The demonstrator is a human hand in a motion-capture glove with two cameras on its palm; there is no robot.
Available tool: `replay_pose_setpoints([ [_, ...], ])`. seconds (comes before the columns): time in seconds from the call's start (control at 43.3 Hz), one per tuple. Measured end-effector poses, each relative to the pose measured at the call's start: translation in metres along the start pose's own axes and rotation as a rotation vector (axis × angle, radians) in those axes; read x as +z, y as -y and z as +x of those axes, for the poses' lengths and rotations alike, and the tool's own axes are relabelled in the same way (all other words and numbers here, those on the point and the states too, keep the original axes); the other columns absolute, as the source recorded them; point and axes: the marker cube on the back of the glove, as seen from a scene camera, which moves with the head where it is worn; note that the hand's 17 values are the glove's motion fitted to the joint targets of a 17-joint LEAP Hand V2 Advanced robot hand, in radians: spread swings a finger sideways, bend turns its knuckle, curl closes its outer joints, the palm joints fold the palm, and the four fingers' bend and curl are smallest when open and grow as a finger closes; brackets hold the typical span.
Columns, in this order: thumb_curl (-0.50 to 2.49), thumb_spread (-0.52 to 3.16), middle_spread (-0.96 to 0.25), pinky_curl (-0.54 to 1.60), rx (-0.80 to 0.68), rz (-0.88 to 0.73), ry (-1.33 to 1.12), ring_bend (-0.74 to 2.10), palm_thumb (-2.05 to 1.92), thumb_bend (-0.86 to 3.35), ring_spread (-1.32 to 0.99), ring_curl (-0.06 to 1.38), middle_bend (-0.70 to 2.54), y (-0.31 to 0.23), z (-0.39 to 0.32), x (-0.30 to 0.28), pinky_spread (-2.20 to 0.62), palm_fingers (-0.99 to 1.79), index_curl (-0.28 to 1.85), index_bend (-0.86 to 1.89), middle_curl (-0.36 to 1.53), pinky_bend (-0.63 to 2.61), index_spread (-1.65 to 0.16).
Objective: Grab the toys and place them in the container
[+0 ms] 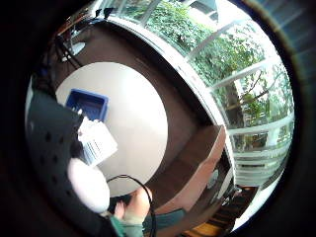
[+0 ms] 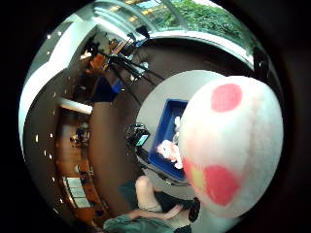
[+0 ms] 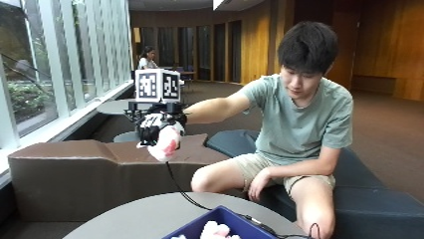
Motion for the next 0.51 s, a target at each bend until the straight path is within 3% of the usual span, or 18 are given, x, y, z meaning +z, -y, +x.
replay_pose_setpoints([
  [0.254, 1.11, 0.35, -0.31, 0.65, -0.077, -0.034, -0.001, 1.40, 0.67, 0.15, -0.47, 0.89, 1.31, 0.016, -0.085, 0.044, -0.35, 0.78, 0.97, 1.02, 0.85, 1.28, -0.48],
  [0.508, 1.16, 0.28, -0.30, 0.67, -0.101, -0.111, -0.001, 1.42, 0.65, 0.11, -0.45, 0.88, 1.29, 0.015, -0.126, 0.109, -0.34, 0.70, 1.06, 0.98, 0.87, 1.31, -0.48],
])
